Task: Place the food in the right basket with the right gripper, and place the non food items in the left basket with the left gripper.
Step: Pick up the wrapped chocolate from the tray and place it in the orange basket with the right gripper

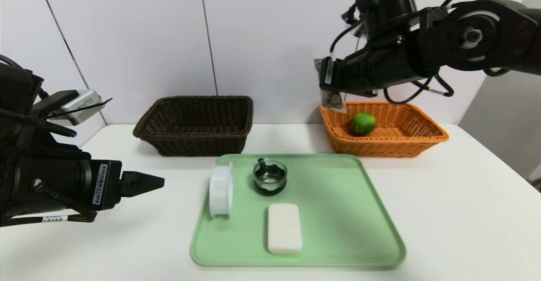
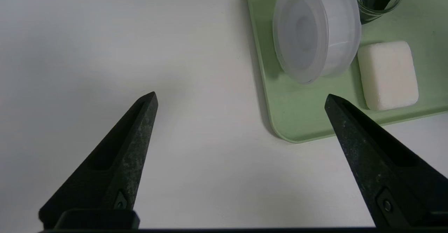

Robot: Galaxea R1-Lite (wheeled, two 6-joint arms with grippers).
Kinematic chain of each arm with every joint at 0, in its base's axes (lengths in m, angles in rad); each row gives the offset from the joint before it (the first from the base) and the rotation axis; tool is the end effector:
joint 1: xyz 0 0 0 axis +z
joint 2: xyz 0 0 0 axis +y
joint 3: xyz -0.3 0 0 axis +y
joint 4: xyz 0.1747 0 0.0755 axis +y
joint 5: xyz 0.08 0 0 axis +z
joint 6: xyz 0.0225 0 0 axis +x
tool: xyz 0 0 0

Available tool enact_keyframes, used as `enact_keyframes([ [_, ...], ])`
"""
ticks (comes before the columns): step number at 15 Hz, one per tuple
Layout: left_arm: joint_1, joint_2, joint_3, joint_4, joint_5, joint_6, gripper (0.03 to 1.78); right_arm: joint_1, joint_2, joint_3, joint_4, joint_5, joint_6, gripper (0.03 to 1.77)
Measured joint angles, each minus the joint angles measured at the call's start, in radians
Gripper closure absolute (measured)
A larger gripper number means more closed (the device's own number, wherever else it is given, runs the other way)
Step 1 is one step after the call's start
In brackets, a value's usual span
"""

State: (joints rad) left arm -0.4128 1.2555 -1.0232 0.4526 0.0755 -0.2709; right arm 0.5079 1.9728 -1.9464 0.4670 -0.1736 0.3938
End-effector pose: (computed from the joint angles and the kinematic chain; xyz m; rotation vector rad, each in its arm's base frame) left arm 0.1598 -0.0681 0.2537 -0.0920 0.7047 -0.2306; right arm 0.3374 0.1834 0.2986 0.2174 0.5227 0.2299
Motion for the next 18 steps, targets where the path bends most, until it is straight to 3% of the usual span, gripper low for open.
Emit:
enact_keyframes([
  [5, 0.000, 0.011, -0.002, -0.002, 0.000, 0.001, 0.12, -0.227, 0.060, -0.003, -0.074, 0.007, -0.001, 1.67],
  [8, 0.000, 0.014, -0.002, -0.003, -0.001, 0.000, 0.12, -0.317, 0.115, 0.000, -0.077, 0.007, -0.007, 1.67],
  [18, 0.000, 0.016, -0.002, -0.002, -0.001, 0.000, 0.12, -0.457, 0.217, 0.005, -0.066, -0.006, -0.015, 1.67],
])
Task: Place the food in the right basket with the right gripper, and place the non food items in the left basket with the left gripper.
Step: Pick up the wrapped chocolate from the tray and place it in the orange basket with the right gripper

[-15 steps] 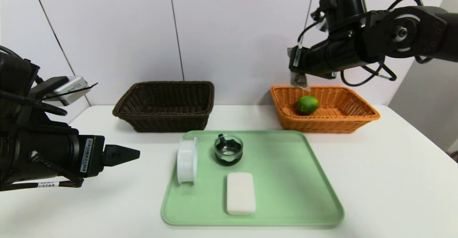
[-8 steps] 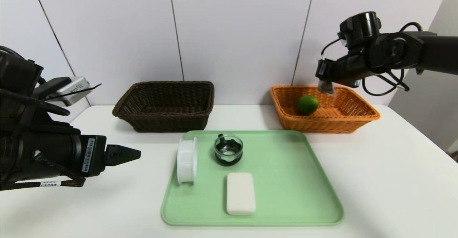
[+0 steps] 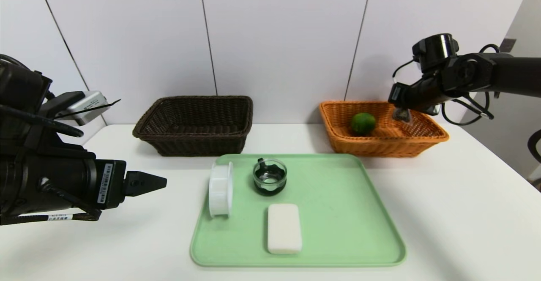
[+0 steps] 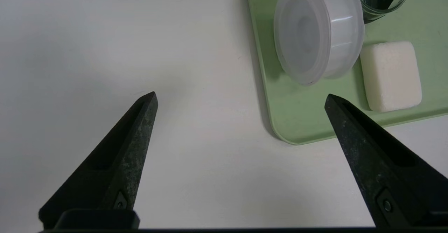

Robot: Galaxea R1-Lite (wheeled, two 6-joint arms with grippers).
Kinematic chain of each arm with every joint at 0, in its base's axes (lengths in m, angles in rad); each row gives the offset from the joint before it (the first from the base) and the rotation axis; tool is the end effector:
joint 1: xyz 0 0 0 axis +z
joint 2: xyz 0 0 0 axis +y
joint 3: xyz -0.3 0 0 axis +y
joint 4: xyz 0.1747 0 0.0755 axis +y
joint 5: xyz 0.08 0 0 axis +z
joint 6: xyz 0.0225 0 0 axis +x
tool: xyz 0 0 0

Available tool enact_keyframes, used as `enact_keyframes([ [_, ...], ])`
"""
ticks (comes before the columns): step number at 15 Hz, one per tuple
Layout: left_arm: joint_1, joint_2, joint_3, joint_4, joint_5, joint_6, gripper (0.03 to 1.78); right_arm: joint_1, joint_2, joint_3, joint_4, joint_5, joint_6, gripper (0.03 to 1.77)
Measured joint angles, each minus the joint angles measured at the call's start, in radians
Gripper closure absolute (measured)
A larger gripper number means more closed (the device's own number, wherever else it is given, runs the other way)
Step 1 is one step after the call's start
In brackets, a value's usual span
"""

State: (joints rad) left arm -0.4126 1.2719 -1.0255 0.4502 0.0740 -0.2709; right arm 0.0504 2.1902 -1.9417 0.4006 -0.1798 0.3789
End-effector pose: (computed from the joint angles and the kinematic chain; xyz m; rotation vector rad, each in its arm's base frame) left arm 0.1638 -0.0699 0.2516 -0.0894 0.7162 -0.2298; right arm 0.4431 0.0183 0.2127 0.2905 0.6123 -0.2449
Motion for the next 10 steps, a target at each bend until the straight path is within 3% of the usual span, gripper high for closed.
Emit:
enact_keyframes([
  [2, 0.000, 0.003, 0.000, 0.000, 0.000, 0.000, 0.12, -0.005, 0.016, 0.006, 0.016, 0.000, -0.008, 1.67],
  [3, 0.000, 0.003, 0.000, 0.000, 0.000, 0.000, 0.12, -0.006, 0.021, 0.015, 0.021, -0.001, -0.019, 1.58],
  [6, 0.000, 0.004, -0.001, -0.001, 0.000, -0.001, 0.12, -0.008, 0.031, 0.022, 0.011, -0.004, -0.029, 1.11],
  [10, 0.000, 0.004, -0.013, -0.002, -0.001, -0.004, 0.12, -0.006, 0.027, 0.011, 0.014, -0.119, -0.059, 0.70],
])
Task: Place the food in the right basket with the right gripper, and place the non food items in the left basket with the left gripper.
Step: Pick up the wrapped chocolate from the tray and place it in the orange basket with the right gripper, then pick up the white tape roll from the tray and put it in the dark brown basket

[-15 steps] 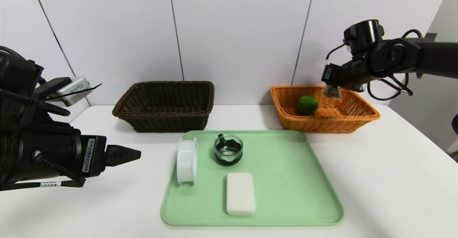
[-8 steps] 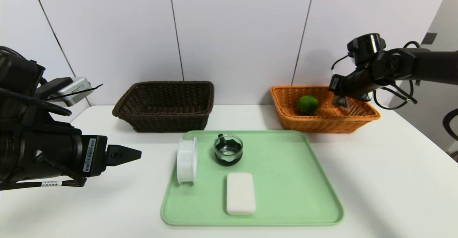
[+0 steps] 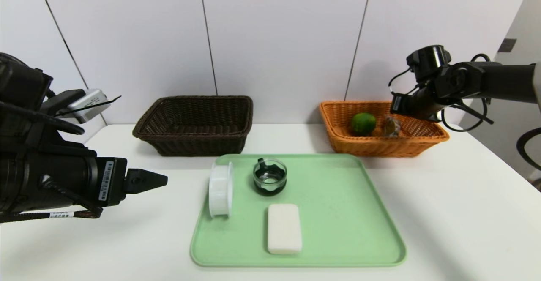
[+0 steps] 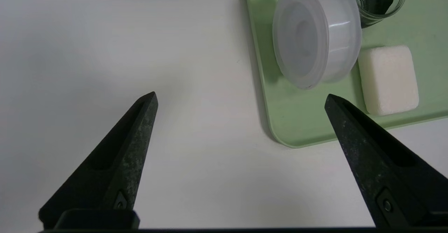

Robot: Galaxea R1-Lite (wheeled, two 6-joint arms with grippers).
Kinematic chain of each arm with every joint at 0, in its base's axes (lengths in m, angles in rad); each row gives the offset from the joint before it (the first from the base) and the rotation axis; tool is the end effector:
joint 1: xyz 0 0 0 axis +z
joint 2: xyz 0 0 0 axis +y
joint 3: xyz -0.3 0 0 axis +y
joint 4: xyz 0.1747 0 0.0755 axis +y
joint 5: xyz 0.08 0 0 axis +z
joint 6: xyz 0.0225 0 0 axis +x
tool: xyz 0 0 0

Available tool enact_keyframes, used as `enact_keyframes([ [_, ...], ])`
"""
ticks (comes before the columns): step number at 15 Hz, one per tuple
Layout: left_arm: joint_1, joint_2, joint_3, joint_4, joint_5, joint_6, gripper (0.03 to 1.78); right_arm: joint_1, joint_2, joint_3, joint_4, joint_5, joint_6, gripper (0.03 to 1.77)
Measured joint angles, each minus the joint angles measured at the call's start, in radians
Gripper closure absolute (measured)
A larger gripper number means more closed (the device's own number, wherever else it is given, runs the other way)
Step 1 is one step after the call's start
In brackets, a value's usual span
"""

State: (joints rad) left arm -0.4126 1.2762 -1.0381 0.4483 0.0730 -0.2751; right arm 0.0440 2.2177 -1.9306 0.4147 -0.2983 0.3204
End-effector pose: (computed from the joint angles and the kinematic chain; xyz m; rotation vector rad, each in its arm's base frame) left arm 0.1653 -0.0706 0.2543 -0.0965 0.7072 -0.2311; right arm 0.4471 0.0131 0.1968 0.1860 0.6462 -0.3515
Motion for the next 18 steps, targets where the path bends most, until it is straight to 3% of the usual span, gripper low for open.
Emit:
enact_keyframes([
  [4, -0.009, 0.001, -0.051, 0.009, 0.001, -0.003, 0.12, 0.015, -0.110, 0.000, 0.026, 0.017, -0.036, 0.45],
  [7, -0.051, 0.008, -0.087, 0.055, 0.033, -0.018, 0.12, 0.057, -0.240, 0.019, 0.166, 0.021, 0.028, 0.34],
  [9, -0.080, 0.036, -0.169, 0.117, 0.076, -0.055, 0.12, 0.091, -0.332, 0.070, 0.287, 0.022, 0.083, 0.28],
  [12, -0.156, 0.111, -0.361, 0.273, 0.135, -0.147, 0.12, 0.162, -0.466, 0.232, 0.356, 0.013, 0.097, 0.22],
  [15, -0.268, 0.231, -0.519, 0.420, 0.224, -0.233, 0.12, 0.238, -0.580, 0.396, 0.364, -0.034, 0.099, 0.18],
  [18, -0.326, 0.344, -0.600, 0.439, 0.289, -0.247, 0.12, 0.284, -0.659, 0.507, 0.363, -0.086, 0.113, 0.15],
])
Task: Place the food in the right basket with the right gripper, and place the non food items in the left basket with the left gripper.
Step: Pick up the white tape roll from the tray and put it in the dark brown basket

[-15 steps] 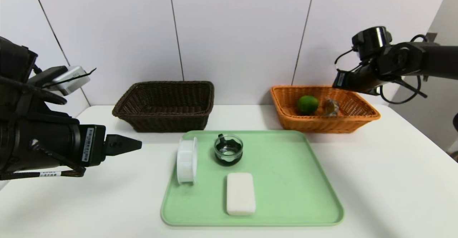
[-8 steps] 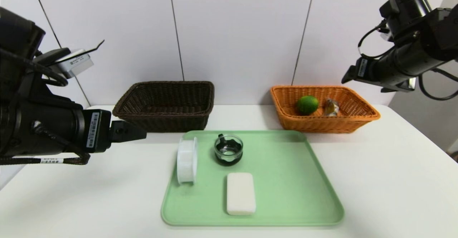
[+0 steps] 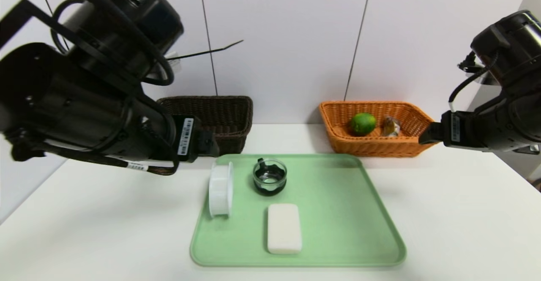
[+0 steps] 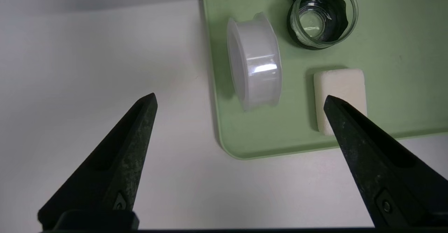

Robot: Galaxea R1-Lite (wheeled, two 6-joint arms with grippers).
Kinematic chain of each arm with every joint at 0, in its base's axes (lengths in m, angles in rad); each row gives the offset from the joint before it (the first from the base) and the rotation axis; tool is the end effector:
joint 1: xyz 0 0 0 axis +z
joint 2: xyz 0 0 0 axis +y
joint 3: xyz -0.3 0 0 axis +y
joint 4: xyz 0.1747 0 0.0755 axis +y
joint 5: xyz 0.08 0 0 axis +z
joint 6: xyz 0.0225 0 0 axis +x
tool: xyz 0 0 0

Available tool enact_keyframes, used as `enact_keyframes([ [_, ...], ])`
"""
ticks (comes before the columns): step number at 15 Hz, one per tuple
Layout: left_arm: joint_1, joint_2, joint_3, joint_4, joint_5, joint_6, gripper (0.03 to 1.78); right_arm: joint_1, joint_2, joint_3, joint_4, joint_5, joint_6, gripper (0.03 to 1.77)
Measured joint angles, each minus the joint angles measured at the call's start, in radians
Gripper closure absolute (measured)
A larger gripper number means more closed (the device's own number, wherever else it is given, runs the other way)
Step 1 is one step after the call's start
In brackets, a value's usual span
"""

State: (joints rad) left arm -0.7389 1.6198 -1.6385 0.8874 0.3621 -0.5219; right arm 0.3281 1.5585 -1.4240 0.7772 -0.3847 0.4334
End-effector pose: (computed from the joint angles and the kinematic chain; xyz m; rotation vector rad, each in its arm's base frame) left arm 0.1925 -0.1646 0.3012 -0.0354 0.8028 -0.1473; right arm 0.2312 0.0698 0.2716 0.0886 0.8198 -0.2341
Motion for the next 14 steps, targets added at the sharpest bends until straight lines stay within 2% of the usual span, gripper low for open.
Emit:
enact_keyframes([
  [3, -0.014, 0.095, -0.043, 0.000, 0.002, 0.000, 0.12, 0.007, -0.052, 0.067, 0.000, -0.031, 0.010, 0.13],
  [5, -0.016, 0.142, -0.045, 0.001, 0.001, -0.004, 0.12, 0.011, -0.079, 0.111, -0.003, -0.032, 0.005, 0.12],
  [6, -0.016, 0.161, -0.041, 0.004, 0.000, -0.005, 0.12, 0.013, -0.097, 0.141, -0.007, -0.032, -0.010, 0.12],
  [8, -0.018, 0.186, -0.030, 0.006, -0.001, -0.005, 0.12, 0.021, -0.134, 0.199, -0.065, -0.022, -0.116, 0.11],
  [9, -0.017, 0.193, -0.028, 0.007, -0.001, -0.004, 0.12, 0.021, -0.147, 0.221, -0.116, -0.009, -0.175, 0.11],
  [11, -0.017, 0.203, -0.026, 0.008, -0.001, -0.005, 0.12, 0.022, -0.169, 0.257, -0.240, 0.076, -0.284, 0.11],
  [12, -0.018, 0.206, -0.023, 0.007, -0.002, -0.006, 0.12, 0.022, -0.174, 0.265, -0.271, 0.118, -0.306, 0.11],
  [13, -0.016, 0.210, -0.017, 0.004, -0.002, -0.007, 0.12, 0.023, -0.178, 0.270, -0.282, 0.140, -0.309, 0.11],
  [14, -0.016, 0.213, -0.014, 0.004, -0.003, -0.011, 0.12, 0.023, -0.180, 0.275, -0.282, 0.140, -0.309, 0.11],
])
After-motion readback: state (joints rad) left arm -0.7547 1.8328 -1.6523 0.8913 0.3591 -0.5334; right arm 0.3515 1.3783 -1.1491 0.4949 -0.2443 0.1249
